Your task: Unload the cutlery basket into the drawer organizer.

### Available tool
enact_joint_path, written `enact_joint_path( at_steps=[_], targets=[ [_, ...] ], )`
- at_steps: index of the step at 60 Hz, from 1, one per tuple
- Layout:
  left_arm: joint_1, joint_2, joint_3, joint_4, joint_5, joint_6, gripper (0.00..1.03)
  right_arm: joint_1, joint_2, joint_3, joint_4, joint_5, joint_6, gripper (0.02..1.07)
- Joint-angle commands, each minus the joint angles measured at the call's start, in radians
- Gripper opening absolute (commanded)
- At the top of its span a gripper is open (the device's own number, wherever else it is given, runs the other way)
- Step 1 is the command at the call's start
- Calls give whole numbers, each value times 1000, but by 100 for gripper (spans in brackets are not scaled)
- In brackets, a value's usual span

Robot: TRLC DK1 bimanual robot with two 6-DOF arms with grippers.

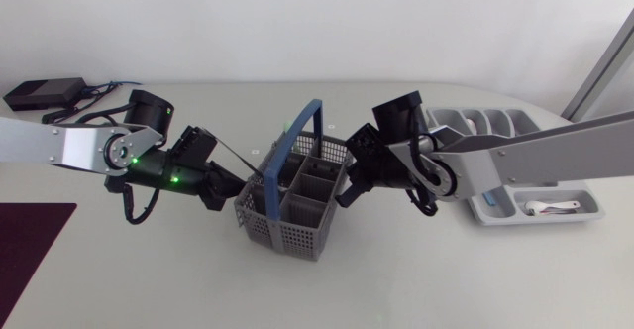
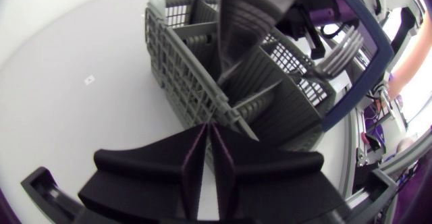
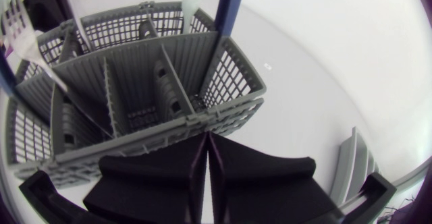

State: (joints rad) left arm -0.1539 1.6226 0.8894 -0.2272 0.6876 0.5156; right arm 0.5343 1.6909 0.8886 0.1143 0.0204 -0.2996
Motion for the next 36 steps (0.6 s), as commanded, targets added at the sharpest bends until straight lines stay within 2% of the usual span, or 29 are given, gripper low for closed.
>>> enact_joint_path(
  at_steps=[1,17,25,36],
  targets=[
    [-26,-46,-52,-8,30,31,10,4,53,70,38,-17,2,8],
    [-69,-133,-138,-6,27,49,10,-11,147,182,36,-22,8,8],
    [-15,-184,-164,-4,24,73,10,-25,78,115,36,-17,-3,10],
    [80,-273,-176,3,26,80,13,-34,-155,-45,33,-16,-12,11]
  ],
)
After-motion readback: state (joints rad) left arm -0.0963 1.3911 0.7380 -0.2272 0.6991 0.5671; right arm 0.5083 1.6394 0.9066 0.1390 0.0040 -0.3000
